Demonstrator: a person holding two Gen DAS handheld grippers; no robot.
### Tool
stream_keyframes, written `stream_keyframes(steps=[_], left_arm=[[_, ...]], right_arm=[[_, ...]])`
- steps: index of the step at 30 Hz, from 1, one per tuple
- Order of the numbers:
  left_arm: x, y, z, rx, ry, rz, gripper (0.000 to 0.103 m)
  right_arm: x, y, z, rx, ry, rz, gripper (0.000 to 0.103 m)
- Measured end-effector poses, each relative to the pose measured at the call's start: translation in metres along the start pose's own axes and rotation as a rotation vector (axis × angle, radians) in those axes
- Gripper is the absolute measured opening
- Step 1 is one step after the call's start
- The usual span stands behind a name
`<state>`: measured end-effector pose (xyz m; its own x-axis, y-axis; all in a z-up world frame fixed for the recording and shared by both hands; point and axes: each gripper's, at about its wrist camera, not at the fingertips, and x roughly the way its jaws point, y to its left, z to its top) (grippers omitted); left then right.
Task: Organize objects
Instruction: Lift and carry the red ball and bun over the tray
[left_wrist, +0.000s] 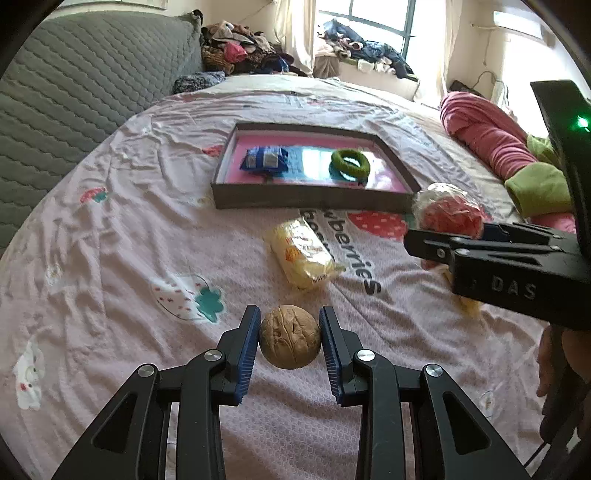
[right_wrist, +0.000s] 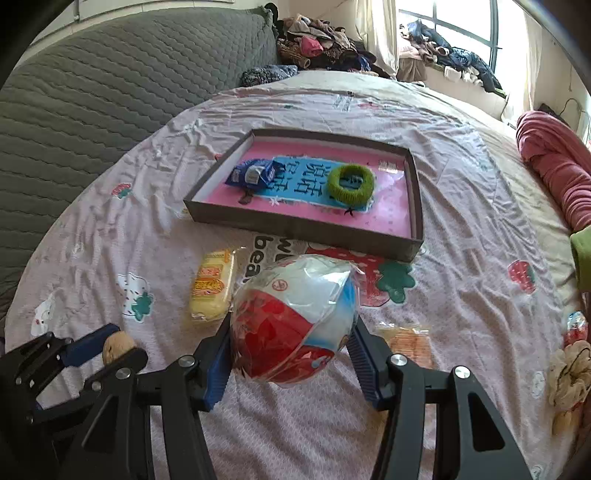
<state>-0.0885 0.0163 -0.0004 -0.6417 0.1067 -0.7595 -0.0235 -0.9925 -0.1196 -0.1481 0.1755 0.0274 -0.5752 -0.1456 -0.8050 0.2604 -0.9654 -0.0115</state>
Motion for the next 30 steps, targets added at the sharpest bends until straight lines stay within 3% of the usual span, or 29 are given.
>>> stream_keyframes(steps=[30], left_arm=[[-0.085, -0.007, 0.076, 0.027, -0.155, 0.002, 0.034]], right_arm=[[-0.112, 0.026, 0.026, -0.061, -0.187, -0.048, 0.057]])
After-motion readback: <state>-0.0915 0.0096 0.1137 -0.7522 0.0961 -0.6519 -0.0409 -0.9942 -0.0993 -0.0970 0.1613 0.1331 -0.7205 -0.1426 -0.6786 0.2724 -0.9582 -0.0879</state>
